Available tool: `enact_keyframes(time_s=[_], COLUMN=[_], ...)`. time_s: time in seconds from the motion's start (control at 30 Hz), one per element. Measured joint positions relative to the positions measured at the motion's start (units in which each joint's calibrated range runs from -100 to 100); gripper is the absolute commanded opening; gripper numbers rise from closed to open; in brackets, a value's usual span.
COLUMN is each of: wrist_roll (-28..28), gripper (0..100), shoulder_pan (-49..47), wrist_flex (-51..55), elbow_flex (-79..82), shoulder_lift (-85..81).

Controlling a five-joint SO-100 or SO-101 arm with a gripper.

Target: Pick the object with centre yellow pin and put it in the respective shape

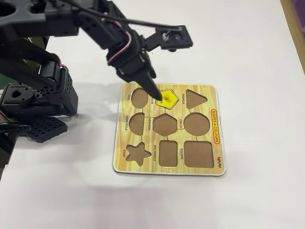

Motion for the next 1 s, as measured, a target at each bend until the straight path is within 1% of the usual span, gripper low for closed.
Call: enact_keyframes(time_s=[0.33,0.53,0.6,0.67,0.87,1.0], wrist_roll=[-0.52,-8.89,-11.08,-12.12,-12.48,-12.48], gripper=[25,25,25,25,25,25], shoulder_pan=[3.84,3.84,3.84,3.93,3.93,3.93], wrist_flex=[0.0,0.09,0.09,0.0,0.09,0.09], elbow_flex=[9.35,19.51,23.47,26.26,34.44,38.4], shoulder_lift=[-12.54,-22.42,-26.55,-30.58,-41.75,-46.05])
